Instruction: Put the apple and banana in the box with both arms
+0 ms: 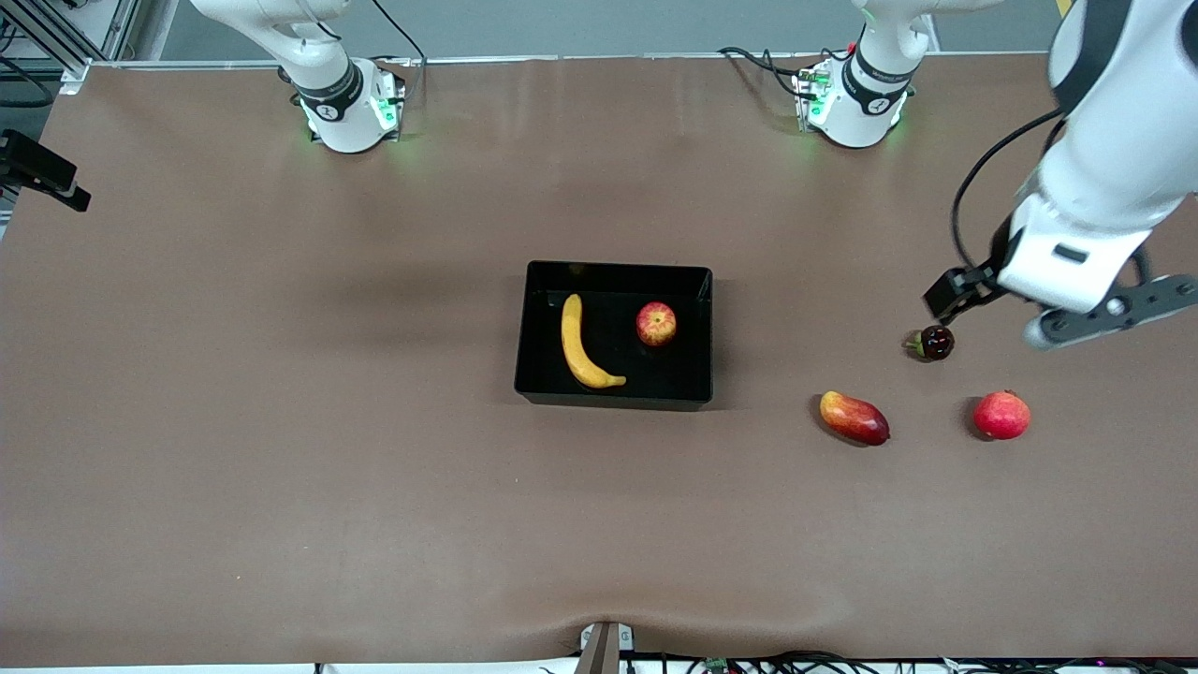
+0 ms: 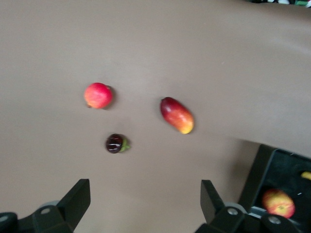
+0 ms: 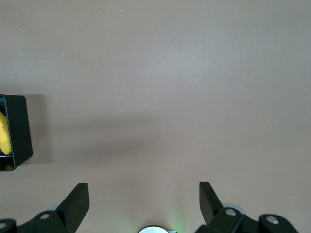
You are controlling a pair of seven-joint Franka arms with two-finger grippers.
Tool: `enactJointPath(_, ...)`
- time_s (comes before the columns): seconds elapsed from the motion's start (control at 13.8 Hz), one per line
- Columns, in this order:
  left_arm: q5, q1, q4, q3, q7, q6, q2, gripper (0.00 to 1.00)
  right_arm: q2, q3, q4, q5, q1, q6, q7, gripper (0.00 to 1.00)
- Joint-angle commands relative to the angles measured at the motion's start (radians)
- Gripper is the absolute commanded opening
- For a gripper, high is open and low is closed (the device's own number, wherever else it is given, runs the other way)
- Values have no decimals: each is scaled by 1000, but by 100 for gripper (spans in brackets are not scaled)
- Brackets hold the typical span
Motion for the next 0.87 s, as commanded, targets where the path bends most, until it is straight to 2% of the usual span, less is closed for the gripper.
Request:
enactJointPath(0.0,-46,42,-163,3,134,7,-160,100,10,10,22,-13,-12,-16,-7,100)
enactJointPath(0.22,-85,-7,-311,93,183,8,-285,100,10,10,22,-13,-11,-16,-4,100)
enactJointPath(0.43,-207,-35,-328,226,308,2,-329,100,10,10,22,-13,-11,-16,-2,100)
enactJointPath(0.8,-224,-35,-314,228,320,-33,-346,100,10,10,22,-6,-11,-16,-2,100)
